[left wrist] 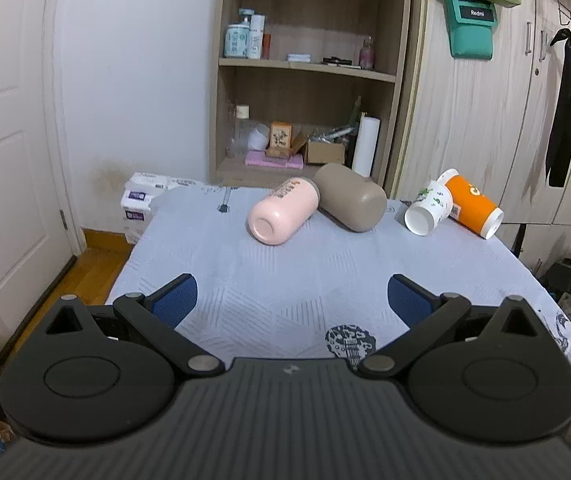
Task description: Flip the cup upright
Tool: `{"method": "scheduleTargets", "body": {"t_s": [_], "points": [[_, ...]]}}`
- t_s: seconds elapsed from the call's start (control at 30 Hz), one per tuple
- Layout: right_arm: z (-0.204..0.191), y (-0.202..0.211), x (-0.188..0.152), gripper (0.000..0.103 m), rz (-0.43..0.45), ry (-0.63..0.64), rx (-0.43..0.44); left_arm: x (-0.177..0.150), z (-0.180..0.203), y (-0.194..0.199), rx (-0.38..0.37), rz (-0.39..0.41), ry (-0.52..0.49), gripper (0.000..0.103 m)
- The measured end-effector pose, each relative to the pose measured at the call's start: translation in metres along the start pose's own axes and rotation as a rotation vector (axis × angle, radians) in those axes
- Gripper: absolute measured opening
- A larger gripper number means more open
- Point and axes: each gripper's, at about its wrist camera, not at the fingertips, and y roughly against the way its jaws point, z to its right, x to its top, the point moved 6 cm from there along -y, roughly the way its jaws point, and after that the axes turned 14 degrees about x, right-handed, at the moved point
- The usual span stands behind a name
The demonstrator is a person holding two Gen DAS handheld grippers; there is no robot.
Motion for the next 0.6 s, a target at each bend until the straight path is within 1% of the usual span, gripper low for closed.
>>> {"method": "scheduleTargets", "body": {"t_s": [0.07,0.2,0.27,0.33,0.47,0.6], "points": [[-0.001,-0.001,-0.001,0.103,-0.007,-0.005,0.02,-0.001,-0.001,-0.002,-0.004,-0.009,0.003,0.103],[-0.001,-0.002,-0.001,0.103,-0.012,-0.009,0.032,-0.002,0.003,-0.004,-0.003,-0.028,-0.012,0.103],[0.0,-0.003,0.0,0.103,-0.011,-0.009,0.043,0.001,0.007,-0.004,-0.014,-0.028,-0.022,0.103],[0.001,-0.004,0.001,0.103,-0.01,-0.011,0.057,0.005,0.012,-0.001,-0.03,-0.017,-0.026,0.103],[0.011,-0.005,0.004,0.103,0.002,-0.084,0.138,0.018,0.02,0.009,-0.061,0.034,-0.013,0.103],[0.025,-0.007,0.015,0.103,0.038,-0.07,0.188,0.039,0.04,0.009,-0.101,0.044,-0.037,0.103]]}}
